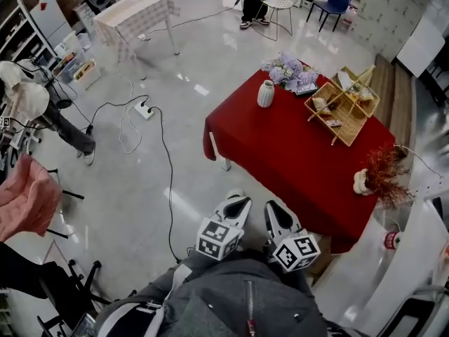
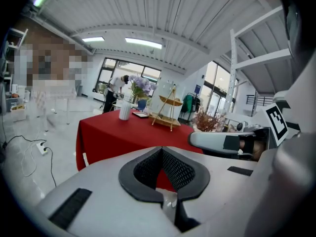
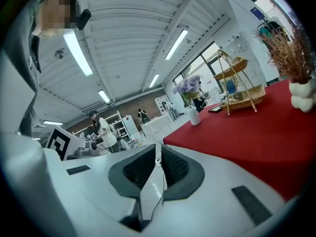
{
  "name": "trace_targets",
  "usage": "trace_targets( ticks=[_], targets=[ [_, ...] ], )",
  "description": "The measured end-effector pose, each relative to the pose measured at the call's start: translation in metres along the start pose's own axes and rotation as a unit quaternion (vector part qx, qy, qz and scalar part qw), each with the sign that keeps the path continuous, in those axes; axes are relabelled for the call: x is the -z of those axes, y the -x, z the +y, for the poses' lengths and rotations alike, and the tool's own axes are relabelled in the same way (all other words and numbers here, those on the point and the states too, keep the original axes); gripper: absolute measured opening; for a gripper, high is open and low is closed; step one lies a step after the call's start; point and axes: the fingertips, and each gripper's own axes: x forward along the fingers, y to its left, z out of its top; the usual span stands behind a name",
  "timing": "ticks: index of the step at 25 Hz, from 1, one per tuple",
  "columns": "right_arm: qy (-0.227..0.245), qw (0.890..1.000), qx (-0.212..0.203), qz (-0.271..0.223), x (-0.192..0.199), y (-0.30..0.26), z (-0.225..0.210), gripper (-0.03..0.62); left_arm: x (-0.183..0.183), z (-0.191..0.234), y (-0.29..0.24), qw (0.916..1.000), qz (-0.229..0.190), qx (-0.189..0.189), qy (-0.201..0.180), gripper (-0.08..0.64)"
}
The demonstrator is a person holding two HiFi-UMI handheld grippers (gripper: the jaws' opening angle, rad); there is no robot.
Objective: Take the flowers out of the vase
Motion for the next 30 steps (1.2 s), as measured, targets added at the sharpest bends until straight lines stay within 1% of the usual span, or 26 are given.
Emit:
trace_targets(
  ticks=[3, 10, 17, 20, 25, 30],
  targets=[
    [-0.006, 1.000, 0.004, 0.000, -0.013, -0.023, -0.010, 0.011, -0.016, 0.016, -0.019, 0.9999, 0.004, 0.014, -0.004, 0.009],
    [-0.012, 1.000, 0.012, -0.008, -0.046, -0.078, -0.035, 0.011, -0.059, 0.057, -0.059, 0.9993, 0.006, 0.032, -0.017, 0.009],
    [-0.022, 0.999, 0.028, -0.010, -0.073, -0.125, -0.062, 0.011, -0.093, 0.094, -0.100, 0.9985, 0.011, 0.046, -0.027, 0.009],
    [-0.017, 0.999, 0.034, -0.014, -0.085, -0.145, -0.073, 0.011, -0.107, 0.111, -0.119, 0.9981, 0.011, 0.051, -0.034, 0.009],
    [-0.018, 0.998, 0.059, -0.026, -0.105, -0.169, -0.098, 0.011, -0.132, 0.133, -0.152, 0.9968, 0.011, 0.063, -0.048, 0.009],
    [-0.025, 0.996, 0.078, -0.046, -0.117, -0.191, -0.113, 0.011, -0.153, 0.150, -0.177, 0.9946, 0.002, 0.082, -0.063, 0.009]
  ],
)
